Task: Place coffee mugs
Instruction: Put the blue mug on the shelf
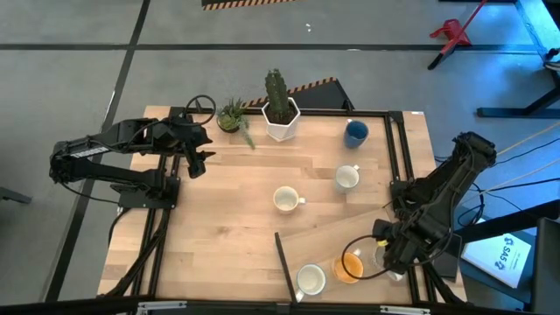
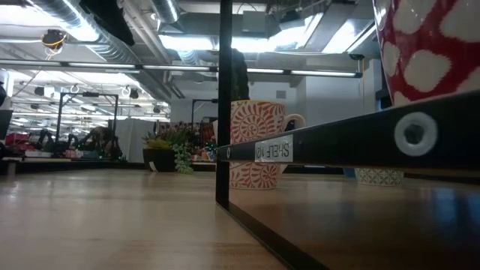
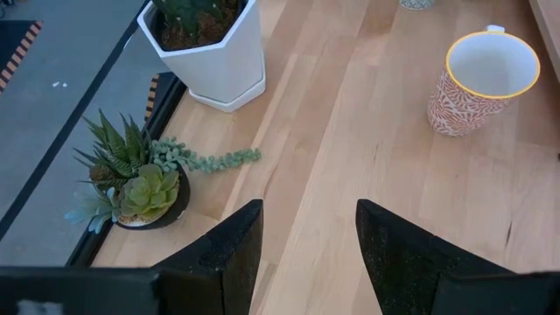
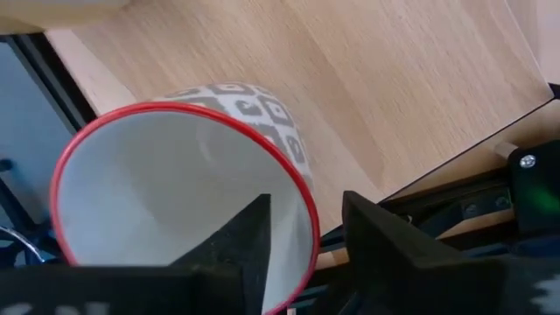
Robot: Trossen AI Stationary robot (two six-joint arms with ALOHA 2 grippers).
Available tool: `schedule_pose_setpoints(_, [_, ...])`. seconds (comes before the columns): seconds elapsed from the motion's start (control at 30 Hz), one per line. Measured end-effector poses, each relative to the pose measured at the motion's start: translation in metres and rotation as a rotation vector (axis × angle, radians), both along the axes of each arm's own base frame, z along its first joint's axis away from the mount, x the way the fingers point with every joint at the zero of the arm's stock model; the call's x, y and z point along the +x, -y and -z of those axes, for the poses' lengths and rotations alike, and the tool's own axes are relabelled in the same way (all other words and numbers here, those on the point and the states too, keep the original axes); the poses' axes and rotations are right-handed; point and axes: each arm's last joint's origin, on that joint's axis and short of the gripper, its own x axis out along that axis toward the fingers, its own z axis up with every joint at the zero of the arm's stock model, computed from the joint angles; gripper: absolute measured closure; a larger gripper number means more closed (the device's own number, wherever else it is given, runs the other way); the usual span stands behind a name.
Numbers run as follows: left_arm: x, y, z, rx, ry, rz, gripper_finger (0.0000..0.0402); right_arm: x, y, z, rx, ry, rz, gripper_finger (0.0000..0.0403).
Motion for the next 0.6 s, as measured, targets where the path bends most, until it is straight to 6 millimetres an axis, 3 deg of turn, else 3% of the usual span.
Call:
schedule_pose_setpoints(0.17, [0.000,0.000,0.000,0.001,-0.001,0.002,0.0223,0.000,0.002,-0.013,-0.007,0.044,0.003,0.0274])
schedule_pose_setpoints(0.47, [0.000,0.000,0.000,0.002,-0.002,0.002,0.0223,-0.006,0.018,-0.066,-0.098,0.202,0.027,0.0274])
schedule_pose_setpoints(0.6, [0.000,0.000,0.000,0.002,-0.002,0.002,0.0223,0.001,0.033,-0.089,-0.168,0.287,0.098,0.0274])
